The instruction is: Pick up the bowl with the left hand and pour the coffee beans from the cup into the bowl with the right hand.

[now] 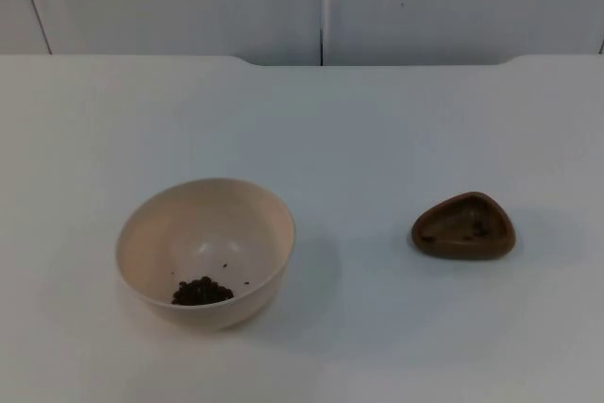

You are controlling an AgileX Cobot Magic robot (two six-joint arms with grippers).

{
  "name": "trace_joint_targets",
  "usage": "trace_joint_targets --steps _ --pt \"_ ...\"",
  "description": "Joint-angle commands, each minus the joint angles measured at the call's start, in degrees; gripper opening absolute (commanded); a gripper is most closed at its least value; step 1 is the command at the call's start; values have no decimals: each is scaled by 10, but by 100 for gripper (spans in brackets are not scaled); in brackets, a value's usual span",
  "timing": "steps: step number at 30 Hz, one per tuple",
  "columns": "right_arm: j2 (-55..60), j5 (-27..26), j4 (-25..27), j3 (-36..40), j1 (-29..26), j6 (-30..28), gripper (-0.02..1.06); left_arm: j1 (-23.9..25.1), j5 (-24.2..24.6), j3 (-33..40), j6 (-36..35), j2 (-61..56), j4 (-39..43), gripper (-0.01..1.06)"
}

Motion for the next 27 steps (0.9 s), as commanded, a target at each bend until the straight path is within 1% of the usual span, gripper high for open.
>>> trace_joint_targets --steps 1,2,5,7,9,12,20,27 --pt "-2 19 -3 3 4 -8 75 -1 0 3 -5 -3 5 73" --pt "-2 19 -3 3 4 -8 75 -1 0 3 -5 -3 5 73" --pt "-2 43 -3 3 4 -8 75 -1 0 3 -5 -3 5 73" --pt "-2 43 -3 5 4 -8 75 -1 0 3 -5 -3 5 73" --pt "-2 37 -3 12 4 -8 75 -1 0 3 -5 -3 5 73" --pt "-2 12 2 27 4 -8 75 -1 0 3 -5 -3 5 73" --pt "-2 12 3 27 4 -7 75 -1 0 3 -4 -3 5 73" --pt "-2 12 18 27 4 -6 75 -1 0 3 -4 -3 5 73"
